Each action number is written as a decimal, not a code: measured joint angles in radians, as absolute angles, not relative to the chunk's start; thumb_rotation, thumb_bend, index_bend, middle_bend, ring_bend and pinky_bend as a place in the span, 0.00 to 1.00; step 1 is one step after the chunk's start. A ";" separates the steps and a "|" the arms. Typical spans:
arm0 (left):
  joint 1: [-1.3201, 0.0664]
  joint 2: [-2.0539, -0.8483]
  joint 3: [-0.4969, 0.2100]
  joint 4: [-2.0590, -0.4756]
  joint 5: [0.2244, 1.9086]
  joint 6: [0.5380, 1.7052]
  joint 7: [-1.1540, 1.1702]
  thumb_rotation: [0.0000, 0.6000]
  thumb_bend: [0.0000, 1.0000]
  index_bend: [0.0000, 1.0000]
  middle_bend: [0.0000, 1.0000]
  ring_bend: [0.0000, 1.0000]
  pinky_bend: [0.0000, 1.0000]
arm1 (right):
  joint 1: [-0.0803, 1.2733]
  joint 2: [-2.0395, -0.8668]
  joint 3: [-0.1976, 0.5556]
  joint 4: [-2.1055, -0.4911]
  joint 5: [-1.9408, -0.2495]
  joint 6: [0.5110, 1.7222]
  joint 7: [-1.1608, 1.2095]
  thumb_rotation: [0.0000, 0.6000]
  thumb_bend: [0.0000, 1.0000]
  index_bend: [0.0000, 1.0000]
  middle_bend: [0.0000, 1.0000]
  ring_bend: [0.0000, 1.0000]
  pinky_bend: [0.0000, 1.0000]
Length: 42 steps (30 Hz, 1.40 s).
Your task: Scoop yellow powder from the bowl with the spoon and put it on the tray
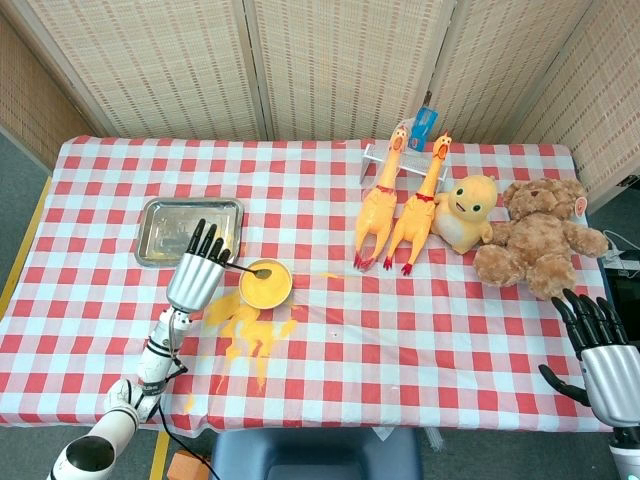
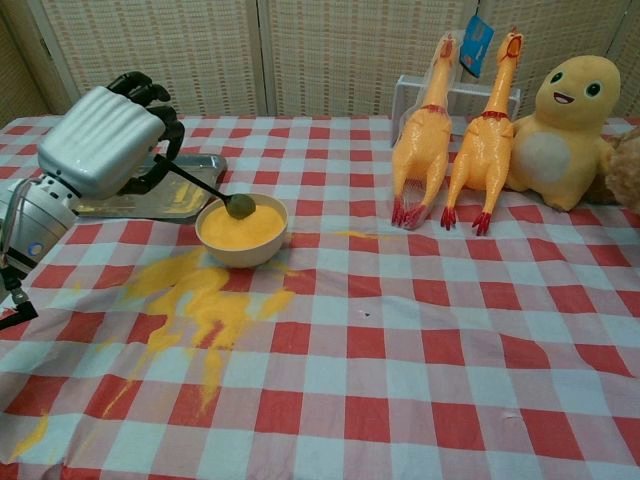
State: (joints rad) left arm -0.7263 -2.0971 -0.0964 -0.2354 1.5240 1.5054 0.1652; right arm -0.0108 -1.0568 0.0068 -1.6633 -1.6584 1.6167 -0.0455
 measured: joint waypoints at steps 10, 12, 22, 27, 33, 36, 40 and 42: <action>-0.678 -2.065 -0.066 -0.317 1.551 1.584 0.131 1.00 0.66 0.88 0.41 0.18 0.15 | -0.009 -1.061 0.005 -1.664 -1.661 1.610 -0.056 1.00 0.11 0.00 0.00 0.00 0.00; -0.671 -2.055 -0.062 -0.338 1.555 1.592 0.128 1.00 0.66 0.88 0.41 0.18 0.15 | -0.009 -1.063 0.005 -1.664 -1.661 1.609 -0.059 1.00 0.11 0.00 0.00 0.00 0.00; -0.636 -1.998 -0.049 -0.452 1.570 1.613 0.125 1.00 0.66 0.88 0.41 0.18 0.15 | -0.007 -1.067 0.006 -1.665 -1.660 1.604 -0.068 1.00 0.11 0.00 0.00 0.00 0.00; -0.630 -1.972 -0.052 -0.510 1.576 1.620 0.130 1.00 0.65 0.88 0.41 0.18 0.15 | -0.005 -1.069 0.006 -1.665 -1.657 1.596 -0.070 1.00 0.11 0.00 0.00 0.00 0.00; -0.643 -1.953 -0.075 -0.543 1.577 1.625 0.142 1.00 0.66 0.88 0.41 0.18 0.15 | -0.004 -1.069 0.007 -1.665 -1.654 1.593 -0.072 1.00 0.11 0.00 0.00 0.00 0.00; -0.657 -1.956 -0.087 -0.523 1.574 1.616 0.146 1.00 0.66 0.88 0.41 0.18 0.15 | -0.003 -1.070 0.008 -1.665 -1.651 1.592 -0.073 1.00 0.11 0.00 0.00 0.00 0.00; -0.678 -1.969 -0.104 -0.477 1.563 1.588 0.141 1.00 0.66 0.88 0.41 0.19 0.15 | -0.004 -1.070 0.011 -1.665 -1.645 1.592 -0.074 1.00 0.11 0.00 0.00 0.00 0.00; -0.687 -1.979 -0.112 -0.450 1.556 1.572 0.133 1.00 0.67 0.88 0.41 0.19 0.15 | -0.004 -1.070 0.013 -1.664 -1.639 1.592 -0.075 1.00 0.11 0.00 0.00 0.00 0.00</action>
State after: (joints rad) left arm -0.6874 -1.9788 -0.1117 -0.4500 1.5561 1.5719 0.1333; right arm -0.0038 -1.0697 0.0132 -1.6640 -1.6394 1.5921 -0.0748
